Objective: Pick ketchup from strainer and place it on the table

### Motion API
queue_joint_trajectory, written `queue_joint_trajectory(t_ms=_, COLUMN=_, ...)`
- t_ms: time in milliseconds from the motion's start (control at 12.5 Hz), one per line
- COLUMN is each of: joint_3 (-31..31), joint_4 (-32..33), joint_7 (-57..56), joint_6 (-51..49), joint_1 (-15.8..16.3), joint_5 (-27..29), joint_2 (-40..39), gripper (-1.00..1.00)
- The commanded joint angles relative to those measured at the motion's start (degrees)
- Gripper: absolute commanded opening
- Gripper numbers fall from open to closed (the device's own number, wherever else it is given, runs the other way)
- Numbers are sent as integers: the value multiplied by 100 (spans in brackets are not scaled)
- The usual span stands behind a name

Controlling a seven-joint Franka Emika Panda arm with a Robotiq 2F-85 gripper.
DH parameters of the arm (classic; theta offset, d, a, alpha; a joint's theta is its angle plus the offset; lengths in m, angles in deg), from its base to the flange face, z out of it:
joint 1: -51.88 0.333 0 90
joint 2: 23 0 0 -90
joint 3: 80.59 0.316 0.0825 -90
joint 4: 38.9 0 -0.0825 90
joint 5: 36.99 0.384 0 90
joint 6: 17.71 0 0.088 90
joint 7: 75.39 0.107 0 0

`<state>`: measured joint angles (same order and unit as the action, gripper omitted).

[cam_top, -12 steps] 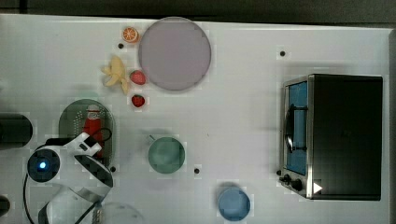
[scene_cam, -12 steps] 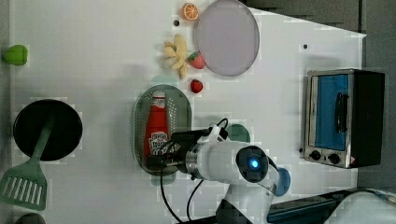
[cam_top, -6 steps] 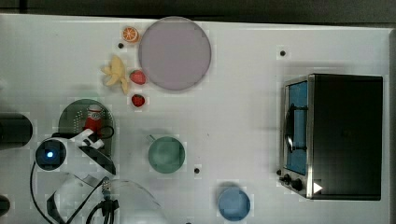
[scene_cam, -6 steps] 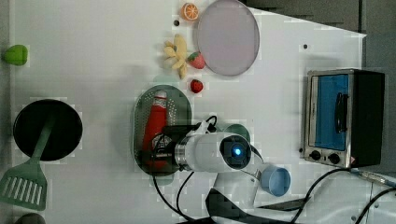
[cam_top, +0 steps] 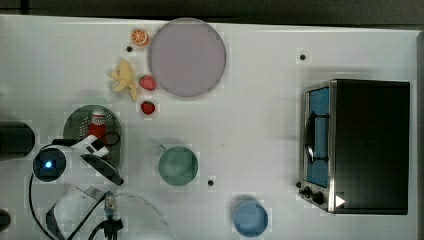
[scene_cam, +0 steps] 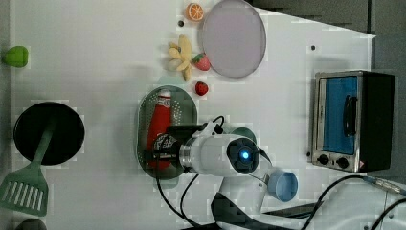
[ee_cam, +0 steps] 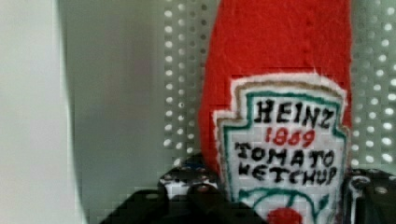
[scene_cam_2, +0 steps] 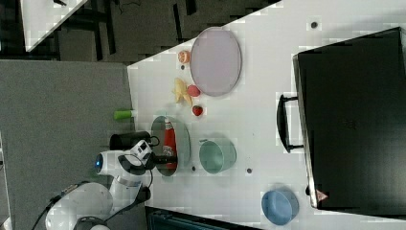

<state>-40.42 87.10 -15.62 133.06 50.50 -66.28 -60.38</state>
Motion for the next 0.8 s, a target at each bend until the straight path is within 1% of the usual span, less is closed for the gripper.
queue_joint_trajectory(t_ms=80, joint_3=241, joint_4=-78, joint_7=358, joint_6=-294, joint_1=-23, joint_5=98, joint_2=864, gripper=19)
queue_joint_trajectory(t_ms=240, joint_3=517, joint_4=-92, joint_7=359, joint_6=-830, joint_1=-141, joint_5=609, joint_2=1424, gripper=19)
queue_joint_trajectory(t_ms=400, joint_3=706, joint_4=-217, joint_7=358, joint_6=-1319, joint_1=-233, joint_5=1431, joint_2=1921, gripper=19)
queue_joint_trajectory(t_ms=560, joint_3=715, joint_4=-455, joint_7=343, joint_6=-1704, joint_1=-305, joint_5=2199, joint_2=2300, gripper=19)
queue_joint_trajectory(t_ms=640, joint_3=684, joint_4=-616, joint_7=340, joint_6=-1945, joint_1=-364, joint_5=2389, joint_2=2428, gripper=19)
queue_joint_trajectory(t_ms=800, joint_3=552, joint_4=-1039, joint_7=226, joint_6=-2526, joint_1=-496, joint_5=2429, joint_2=2576, gripper=19)
